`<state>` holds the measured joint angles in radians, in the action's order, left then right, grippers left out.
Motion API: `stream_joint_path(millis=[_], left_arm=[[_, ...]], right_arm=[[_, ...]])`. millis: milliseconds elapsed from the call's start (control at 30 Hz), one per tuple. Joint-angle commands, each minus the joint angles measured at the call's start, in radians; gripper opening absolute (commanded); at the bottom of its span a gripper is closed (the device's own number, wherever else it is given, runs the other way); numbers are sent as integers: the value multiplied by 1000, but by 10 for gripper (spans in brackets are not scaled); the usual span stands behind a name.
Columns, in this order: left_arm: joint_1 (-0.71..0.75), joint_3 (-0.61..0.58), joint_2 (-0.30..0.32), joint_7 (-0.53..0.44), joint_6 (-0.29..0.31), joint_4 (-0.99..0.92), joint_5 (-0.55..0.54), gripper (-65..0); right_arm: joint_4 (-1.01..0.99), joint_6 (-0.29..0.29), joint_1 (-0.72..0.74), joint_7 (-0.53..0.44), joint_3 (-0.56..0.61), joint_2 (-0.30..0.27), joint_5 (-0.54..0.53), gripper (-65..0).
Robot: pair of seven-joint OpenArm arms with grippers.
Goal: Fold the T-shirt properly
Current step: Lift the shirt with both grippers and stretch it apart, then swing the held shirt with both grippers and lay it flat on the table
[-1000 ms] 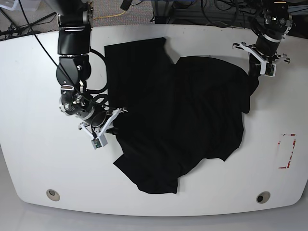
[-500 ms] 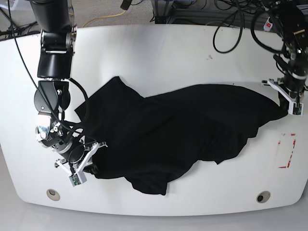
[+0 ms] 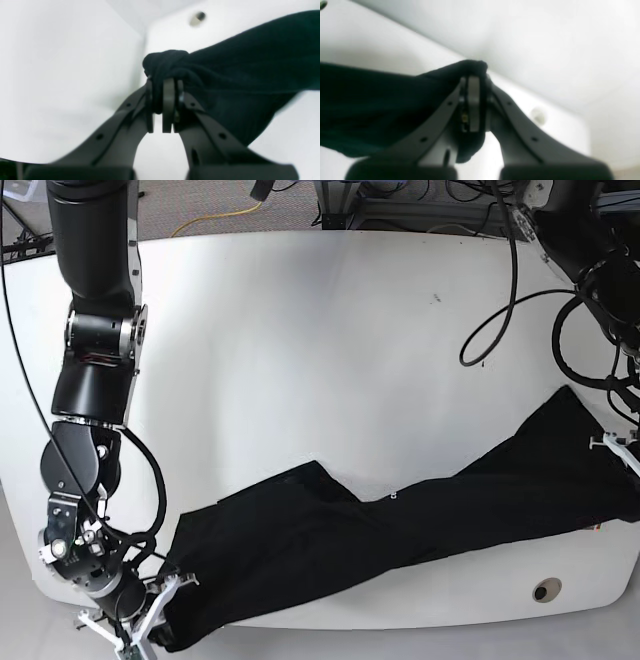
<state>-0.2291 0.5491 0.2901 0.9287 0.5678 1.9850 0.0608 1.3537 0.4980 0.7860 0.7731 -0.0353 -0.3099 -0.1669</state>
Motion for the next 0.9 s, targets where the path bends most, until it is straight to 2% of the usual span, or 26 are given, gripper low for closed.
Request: stream_joint_path(millis=[0, 133, 367, 500, 600, 700, 867], left_arm=[[-91, 6, 21, -26, 19, 18, 50, -650], [-195, -1, 73, -9, 48, 18, 78, -650], [-385, -53, 172, 148, 51, 15, 72, -650], [-376, -67, 183, 152, 57, 17, 70, -650], [-324, -60, 180, 155, 99, 18, 70, -650], [-252, -56, 177, 155, 111, 20, 70, -650], [-118, 41, 126, 151, 130, 20, 70, -650]], right_arm=[[19, -9, 112, 7, -7, -15, 13, -650], [20, -9, 204, 70, -8, -15, 13, -650], [51, -8, 283, 125, -10, -61, 3, -650], [131, -8, 234, 161, -12, -74, 3, -650], [185, -8, 165, 176, -18, -76, 3, -650], [247, -8, 62, 176, -79, -71, 3, -650], [309, -8, -113, 176, -130, -71, 3, -650]])
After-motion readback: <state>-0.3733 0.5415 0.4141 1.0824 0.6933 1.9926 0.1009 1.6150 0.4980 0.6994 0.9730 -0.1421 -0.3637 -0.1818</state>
